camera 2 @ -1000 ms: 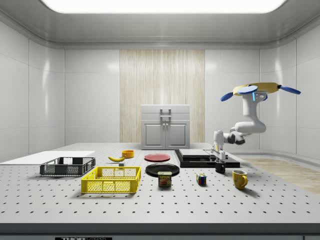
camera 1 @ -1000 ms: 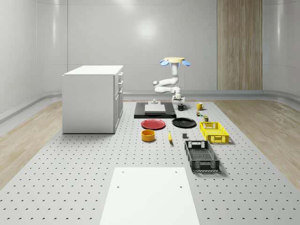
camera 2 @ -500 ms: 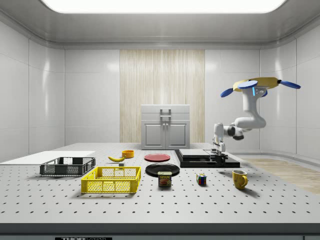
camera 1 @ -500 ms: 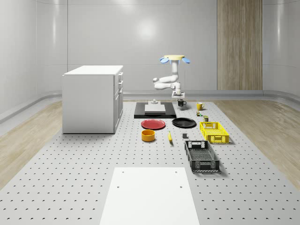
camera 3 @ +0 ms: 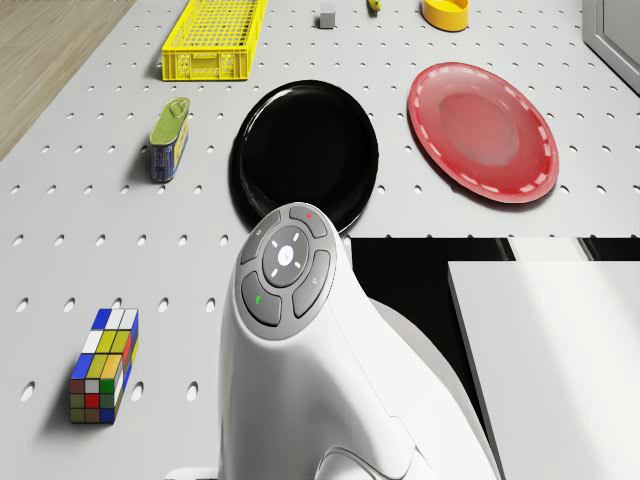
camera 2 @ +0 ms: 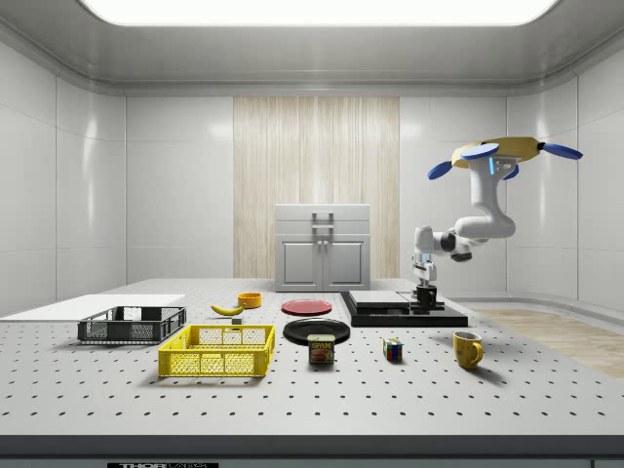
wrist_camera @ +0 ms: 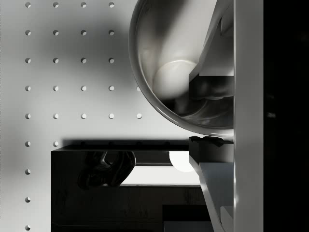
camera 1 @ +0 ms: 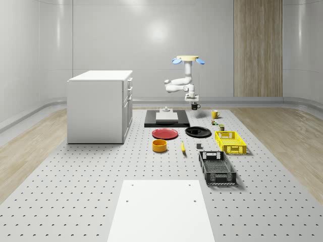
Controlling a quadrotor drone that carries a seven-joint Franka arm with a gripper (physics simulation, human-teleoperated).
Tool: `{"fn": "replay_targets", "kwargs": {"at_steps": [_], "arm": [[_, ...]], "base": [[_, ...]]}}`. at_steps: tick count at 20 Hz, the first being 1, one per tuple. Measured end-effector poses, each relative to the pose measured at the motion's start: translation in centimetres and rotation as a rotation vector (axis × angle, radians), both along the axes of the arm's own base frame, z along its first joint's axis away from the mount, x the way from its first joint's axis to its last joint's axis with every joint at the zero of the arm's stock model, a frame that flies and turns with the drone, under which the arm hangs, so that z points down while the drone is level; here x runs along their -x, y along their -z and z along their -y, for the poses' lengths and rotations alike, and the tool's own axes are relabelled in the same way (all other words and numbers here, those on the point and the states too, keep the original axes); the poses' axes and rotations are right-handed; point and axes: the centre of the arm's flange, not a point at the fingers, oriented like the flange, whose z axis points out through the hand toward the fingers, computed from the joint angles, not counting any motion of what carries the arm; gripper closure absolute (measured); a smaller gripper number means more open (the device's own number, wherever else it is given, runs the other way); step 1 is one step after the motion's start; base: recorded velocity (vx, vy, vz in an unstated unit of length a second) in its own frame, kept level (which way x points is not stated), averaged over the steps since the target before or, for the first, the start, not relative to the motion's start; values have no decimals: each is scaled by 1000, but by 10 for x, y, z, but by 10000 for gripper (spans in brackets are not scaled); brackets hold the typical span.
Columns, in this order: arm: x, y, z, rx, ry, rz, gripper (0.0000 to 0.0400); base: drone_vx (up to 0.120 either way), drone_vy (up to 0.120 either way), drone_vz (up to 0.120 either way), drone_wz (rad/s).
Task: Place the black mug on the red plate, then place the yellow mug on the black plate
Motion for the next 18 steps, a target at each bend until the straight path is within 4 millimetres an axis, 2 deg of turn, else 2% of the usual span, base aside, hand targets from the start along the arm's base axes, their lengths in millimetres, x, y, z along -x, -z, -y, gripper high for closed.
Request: {"fn": "replay_targets", "kwargs": {"at_steps": [2,18], "arm": [[0,0,0,0,0,0,290],[0,1,0,0,0,0,290]], "base": [[120,-120,80,0],[120,-120,0,0]]}}
